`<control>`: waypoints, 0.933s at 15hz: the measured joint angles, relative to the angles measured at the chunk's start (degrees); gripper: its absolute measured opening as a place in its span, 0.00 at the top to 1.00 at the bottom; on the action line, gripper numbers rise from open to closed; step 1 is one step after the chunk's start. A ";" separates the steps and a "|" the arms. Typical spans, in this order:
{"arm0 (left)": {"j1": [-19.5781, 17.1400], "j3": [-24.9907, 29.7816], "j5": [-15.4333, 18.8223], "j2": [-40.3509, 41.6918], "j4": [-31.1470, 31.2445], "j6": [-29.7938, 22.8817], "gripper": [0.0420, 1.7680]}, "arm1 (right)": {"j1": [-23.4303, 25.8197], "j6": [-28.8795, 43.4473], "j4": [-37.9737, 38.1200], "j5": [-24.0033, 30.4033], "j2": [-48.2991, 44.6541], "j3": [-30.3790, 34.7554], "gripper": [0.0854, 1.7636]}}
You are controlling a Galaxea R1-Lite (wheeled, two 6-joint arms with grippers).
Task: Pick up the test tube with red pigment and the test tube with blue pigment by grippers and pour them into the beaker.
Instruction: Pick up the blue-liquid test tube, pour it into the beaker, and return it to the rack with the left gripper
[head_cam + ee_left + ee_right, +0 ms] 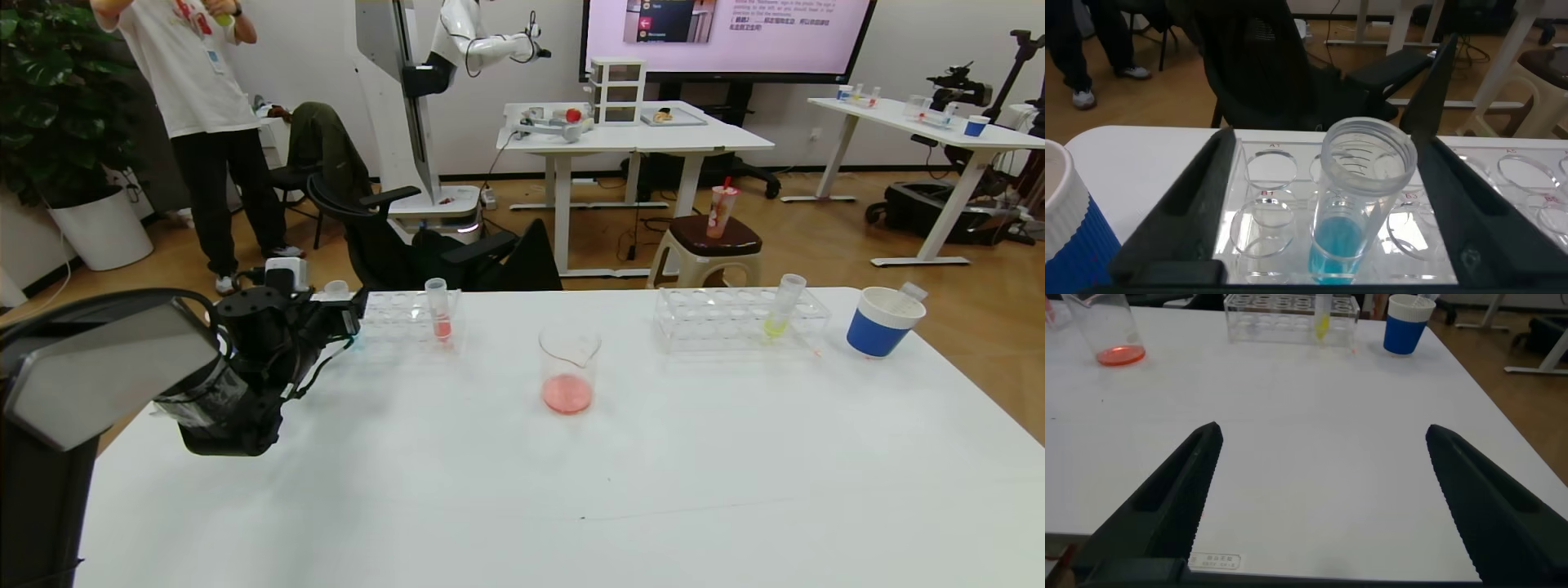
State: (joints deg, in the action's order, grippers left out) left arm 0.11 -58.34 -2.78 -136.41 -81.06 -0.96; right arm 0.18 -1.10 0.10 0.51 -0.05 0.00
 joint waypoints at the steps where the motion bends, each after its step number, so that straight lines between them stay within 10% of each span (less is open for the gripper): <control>1: 0.02 -0.06 0.02 0.00 -0.01 0.02 0.52 | 0.00 0.00 0.00 0.00 0.00 0.00 0.02; 3: 0.11 -0.02 0.15 0.02 -0.09 0.02 0.81 | 0.02 -0.02 0.01 0.00 0.00 0.00 0.02; 14: 0.74 -2.16 -1.99 2.82 7.44 1.73 0.73 | 0.00 -0.02 0.00 0.00 0.00 0.00 0.02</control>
State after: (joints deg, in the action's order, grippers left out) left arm 0.85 -60.50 -4.77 -133.60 -73.62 0.77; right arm 0.18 -1.12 0.10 0.51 -0.05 0.00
